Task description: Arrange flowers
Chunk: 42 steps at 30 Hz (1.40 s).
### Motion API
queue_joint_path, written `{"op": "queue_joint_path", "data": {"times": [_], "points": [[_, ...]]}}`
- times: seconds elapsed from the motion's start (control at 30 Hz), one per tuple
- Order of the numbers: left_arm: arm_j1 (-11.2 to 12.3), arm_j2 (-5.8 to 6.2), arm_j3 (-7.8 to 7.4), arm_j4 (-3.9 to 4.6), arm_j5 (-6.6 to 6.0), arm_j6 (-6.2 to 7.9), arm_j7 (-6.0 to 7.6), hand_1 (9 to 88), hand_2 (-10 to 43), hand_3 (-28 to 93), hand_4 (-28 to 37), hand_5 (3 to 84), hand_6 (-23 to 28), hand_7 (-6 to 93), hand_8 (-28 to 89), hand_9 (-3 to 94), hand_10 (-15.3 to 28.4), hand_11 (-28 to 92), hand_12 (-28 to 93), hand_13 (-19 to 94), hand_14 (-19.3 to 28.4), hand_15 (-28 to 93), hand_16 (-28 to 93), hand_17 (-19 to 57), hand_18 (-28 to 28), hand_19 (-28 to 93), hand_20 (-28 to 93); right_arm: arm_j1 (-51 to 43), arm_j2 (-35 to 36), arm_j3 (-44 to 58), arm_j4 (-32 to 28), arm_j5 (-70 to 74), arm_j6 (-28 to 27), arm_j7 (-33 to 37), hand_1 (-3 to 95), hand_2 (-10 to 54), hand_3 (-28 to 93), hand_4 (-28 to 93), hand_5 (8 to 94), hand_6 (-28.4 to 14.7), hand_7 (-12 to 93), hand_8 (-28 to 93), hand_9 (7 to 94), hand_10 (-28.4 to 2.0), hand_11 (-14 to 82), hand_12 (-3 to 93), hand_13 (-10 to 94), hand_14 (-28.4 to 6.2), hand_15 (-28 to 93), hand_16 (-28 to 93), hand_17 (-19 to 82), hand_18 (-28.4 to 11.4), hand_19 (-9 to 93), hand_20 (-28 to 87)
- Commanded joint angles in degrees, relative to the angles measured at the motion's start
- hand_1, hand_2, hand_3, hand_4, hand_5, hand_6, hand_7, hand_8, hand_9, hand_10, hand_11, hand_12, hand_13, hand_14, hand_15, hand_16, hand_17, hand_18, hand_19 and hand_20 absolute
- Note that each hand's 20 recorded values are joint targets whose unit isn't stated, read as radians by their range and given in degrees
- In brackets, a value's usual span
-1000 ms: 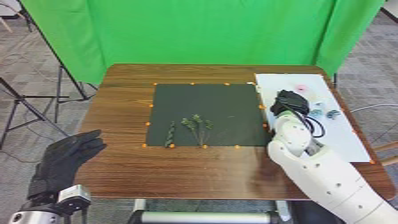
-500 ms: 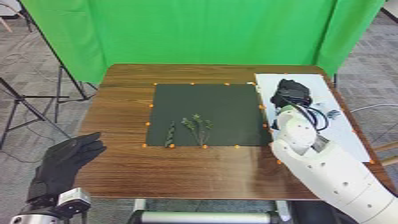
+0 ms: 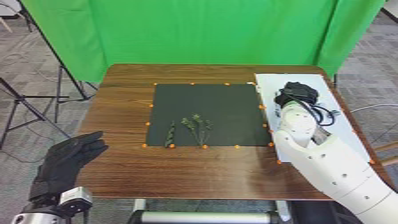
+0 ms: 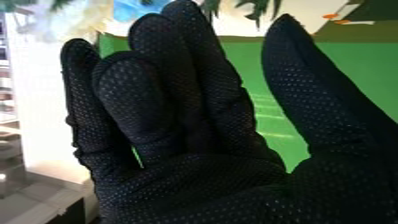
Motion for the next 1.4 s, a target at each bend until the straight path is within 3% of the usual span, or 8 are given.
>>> {"op": "queue_joint_path", "data": {"times": [0.03,0.17,0.37,0.77,0.9,1.03,1.1,1.4], "points": [[-0.1,0.00,0.32,0.23,-0.17,-0.10,-0.13,27.3,6.9,80,-19.7,51.3,16.1,17.7,-10,41.9,23.5,43,10,28,28.0,63,-13,-9.4,20.8,58,17,0.3,-0.2,0.2,1.4,-0.4,-0.1,0.9,29.0,-0.6,78,-22,72.5,-11.4,27,-7,65.1,-24.2,49.9,24.5,66,-17.7,75,21,33,-28.4,90,-12],[-0.7,0.24,0.49,0.39,0.05,-0.36,-0.12,27.4,7.0,80,-19.6,51.3,16.1,17.7,-10,41.9,23.5,43,10,28,27.9,62,-13,-9.4,20.8,58,17,0.6,-0.7,-0.2,1.9,-0.1,-0.9,0.8,28.8,-0.6,78,-22,72.5,-11.5,27,-7,64.9,-24.3,49.9,24.4,66,-17.7,76,21,33,-28.4,90,-13],[-1.6,-0.07,0.35,0.63,0.59,-1.13,-1.18,27.5,7.0,80,-19.7,51.3,16.1,17.7,-10,41.9,23.5,43,10,28,28.0,63,-13,-9.4,20.8,58,17,-0.2,-1.6,-0.2,1.9,0.0,-2.1,0.6,28.5,-0.6,77,-22,72.4,-11.7,27,-7,64.6,-24.5,49.9,24.2,66,-17.7,76,21,33,-28.4,90,-13],[-2.4,0.28,0.40,1.01,0.75,-1.50,-1.23,27.5,6.9,80,-19.6,51.2,16.1,17.8,-9,42.0,23.5,43,10,28,28.1,63,-13,-9.4,20.8,58,17,-1.6,-3.6,-0.2,3.1,-0.9,-3.5,-0.3,30.2,-0.4,78,-22,73.3,-10.6,28,-7,65.6,-23.6,50.1,24.1,66,-17.1,75,21,32,-28.4,90,-13],[-2.7,0.59,0.45,1.10,0.76,-1.58,-1.18,27.5,6.9,80,-19.6,51.3,16.1,17.7,-10,42.0,23.5,43,10,28,28.0,63,-13,-9.5,20.8,58,17,-2.0,-4.0,-0.6,3.6,-1.4,-1.8,-0.5,33.6,-0.6,79,-22,74.6,-8.9,30,-7,68.1,-22.0,49.9,24.2,68,-15.9,75,20,32,-28.4,90,-12],[-2.8,0.50,0.37,1.17,0.85,-1.80,-1.55,27.4,7.0,80,-19.6,51.3,16.1,17.7,-10,41.9,23.5,43,10,28,28.1,63,-13,-9.5,20.8,58,17,-2.1,-3.8,-1.0,3.9,-1.3,1.1,-0.2,45.1,-3.8,77,-27,76.4,-6.5,31,14,71.9,-19.1,49.2,25.4,71,-13.5,73,21,32,-27.1,91,-10],[-2.8,0.48,0.38,1.20,0.92,-1.81,-1.59,27.5,7.0,80,-19.7,51.2,16.1,17.8,-9,41.9,23.5,43,10,28,28.1,63,-13,-9.5,20.8,58,17,-2.2,-3.3,-1.1,3.6,-1.6,2.5,-0.8,48.5,-4.0,77,-28,78.0,-5.3,32,15,74.7,-17.0,45.8,30.4,74,-12.3,72,22,33,-26.1,91,-9],[-1.8,0.54,0.32,0.96,0.52,-1.25,-0.86,27.5,7.0,81,-19.7,51.2,16.1,17.7,-10,41.9,23.4,43,10,28,27.9,63,-13,-9.5,20.8,58,17,-1.1,-1.8,-2.3,3.0,-3.0,8.3,-2.4,51.5,-4.8,78,-28,80.5,-3.9,31,16,78.9,-13.8,43.3,33.7,77,-9.9,71,23,36,-24.3,92,-8]]}}
